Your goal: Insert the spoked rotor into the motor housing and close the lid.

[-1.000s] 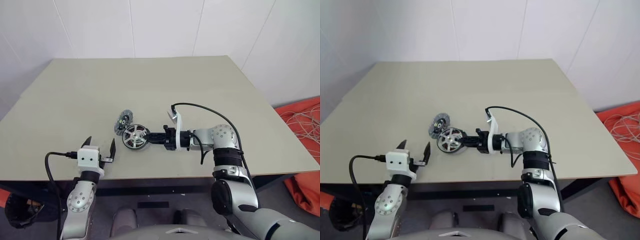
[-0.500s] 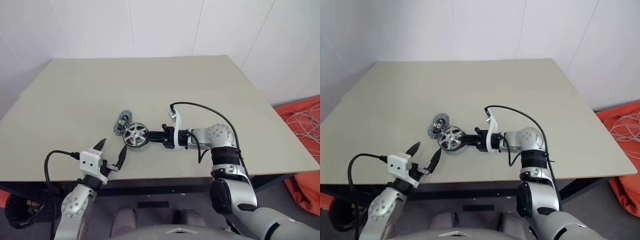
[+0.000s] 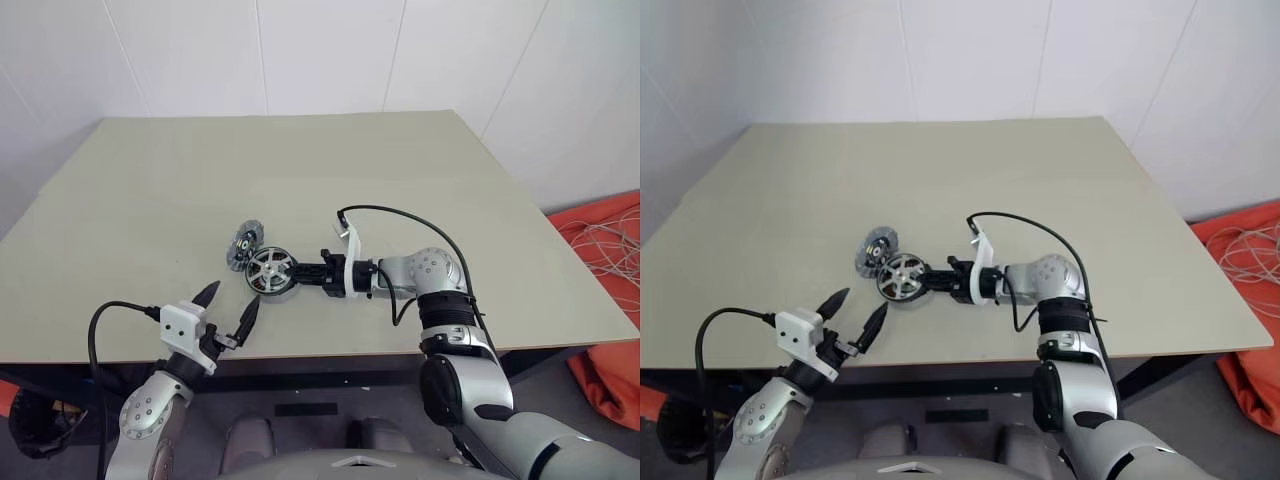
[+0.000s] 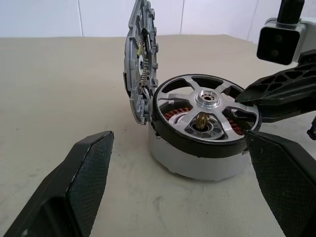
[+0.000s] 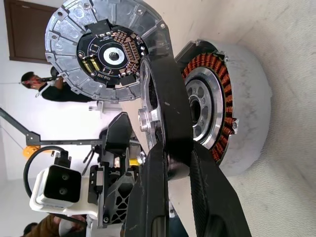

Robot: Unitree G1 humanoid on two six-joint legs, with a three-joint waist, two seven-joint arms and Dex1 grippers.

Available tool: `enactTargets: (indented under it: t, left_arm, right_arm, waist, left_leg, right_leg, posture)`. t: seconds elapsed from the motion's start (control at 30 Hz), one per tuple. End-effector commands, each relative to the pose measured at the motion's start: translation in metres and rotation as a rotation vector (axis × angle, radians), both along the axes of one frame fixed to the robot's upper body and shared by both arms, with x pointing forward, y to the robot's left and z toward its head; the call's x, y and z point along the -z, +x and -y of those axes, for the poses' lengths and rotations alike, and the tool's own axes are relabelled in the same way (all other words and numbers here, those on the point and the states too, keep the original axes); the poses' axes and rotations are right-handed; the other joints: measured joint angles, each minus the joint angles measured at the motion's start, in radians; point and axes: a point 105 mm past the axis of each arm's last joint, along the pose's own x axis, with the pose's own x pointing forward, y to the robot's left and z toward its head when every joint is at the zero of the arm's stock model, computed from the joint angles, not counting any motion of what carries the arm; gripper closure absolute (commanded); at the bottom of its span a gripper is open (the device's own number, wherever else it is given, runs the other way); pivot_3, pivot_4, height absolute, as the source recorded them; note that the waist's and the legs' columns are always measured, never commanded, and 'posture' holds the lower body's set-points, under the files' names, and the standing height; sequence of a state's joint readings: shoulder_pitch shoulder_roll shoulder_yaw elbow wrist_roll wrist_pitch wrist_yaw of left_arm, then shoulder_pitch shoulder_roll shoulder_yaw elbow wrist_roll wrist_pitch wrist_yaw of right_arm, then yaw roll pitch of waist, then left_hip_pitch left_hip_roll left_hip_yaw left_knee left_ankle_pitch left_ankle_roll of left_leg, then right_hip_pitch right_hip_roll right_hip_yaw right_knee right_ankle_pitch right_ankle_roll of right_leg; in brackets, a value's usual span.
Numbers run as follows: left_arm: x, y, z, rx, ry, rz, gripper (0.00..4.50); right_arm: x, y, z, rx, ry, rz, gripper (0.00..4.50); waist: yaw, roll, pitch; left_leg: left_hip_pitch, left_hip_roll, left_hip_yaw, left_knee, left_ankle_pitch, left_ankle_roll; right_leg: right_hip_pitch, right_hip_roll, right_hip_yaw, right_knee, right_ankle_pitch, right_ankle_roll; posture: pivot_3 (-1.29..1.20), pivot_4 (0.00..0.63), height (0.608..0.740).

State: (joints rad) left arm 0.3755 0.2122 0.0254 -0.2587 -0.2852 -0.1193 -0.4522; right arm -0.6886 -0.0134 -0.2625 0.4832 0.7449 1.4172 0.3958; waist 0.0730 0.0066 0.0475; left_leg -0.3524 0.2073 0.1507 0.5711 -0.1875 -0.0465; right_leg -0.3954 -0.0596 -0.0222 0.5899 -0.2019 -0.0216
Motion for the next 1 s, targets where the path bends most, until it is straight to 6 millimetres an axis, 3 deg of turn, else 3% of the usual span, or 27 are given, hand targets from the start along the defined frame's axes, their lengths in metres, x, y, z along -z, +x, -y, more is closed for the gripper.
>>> enactTargets:
  t: [0.03,0.33,0.57,0.67,0.83,1.0]
  left_arm:
    - [-0.011,0.001,0.001,0.008,-0.003,0.049,0.00]
    - [-0.016,0.002,0.005,0.010,-0.015,0.052,0.00]
    - [-0.020,0.004,0.007,0.015,-0.025,0.050,0.00]
    - [-0.022,0.005,0.008,0.020,-0.027,0.051,0.00]
    - [-0.024,0.006,0.009,0.024,-0.028,0.051,0.00]
    - [-0.025,0.006,0.008,0.019,-0.026,0.047,0.00]
  right_arm:
    - [-0.008,0.008,0.003,0.020,0.002,0.040,4.21]
    - [-0.016,0.015,0.009,0.044,0.020,0.071,1.35]
    - [-0.040,0.022,0.023,0.075,0.086,0.144,1.35]
    - [-0.043,0.025,0.027,0.092,0.085,0.150,1.97]
    - [-0.045,0.025,0.030,0.096,0.054,0.194,3.65]
    - [-0.062,0.026,0.016,0.095,-0.092,0.549,3.65]
  waist:
    - [0.000,0.000,0.000]
    - [0.000,0.000,0.000]
    - [0.000,0.000,0.000]
    - [-0.001,0.000,0.000]
    - [-0.002,0.000,0.000]
    - [-0.001,0.000,0.000]
  left_leg:
    - [0.000,0.000,0.000,0.000,0.000,0.000]
    - [0.003,0.000,0.000,0.000,0.000,0.000]
    - [0.003,0.000,0.000,0.001,0.000,0.000]
    - [0.003,0.000,0.000,0.000,0.000,-0.001]
    - [0.001,0.000,0.000,0.000,0.001,-0.001]
    - [0.001,0.000,0.000,-0.001,0.002,-0.004]
  right_leg:
    - [0.000,0.000,0.000,0.000,0.000,0.000]
    - [0.003,0.000,0.000,0.000,0.000,0.000]
    - [0.003,-0.001,0.000,0.000,0.000,0.000]
    - [0.003,0.001,0.000,0.000,0.000,0.000]
    - [0.001,0.001,0.000,0.000,0.000,0.000]
    - [0.000,0.001,0.000,0.000,0.000,-0.001]
  posture:
    - [0.00,0.000,0.740]
    - [0.00,0.000,0.740]
    - [0.00,0.000,0.740]
    - [0.00,0.000,0.740]
    - [0.00,0.000,0.740]
    - [0.00,0.000,0.740]
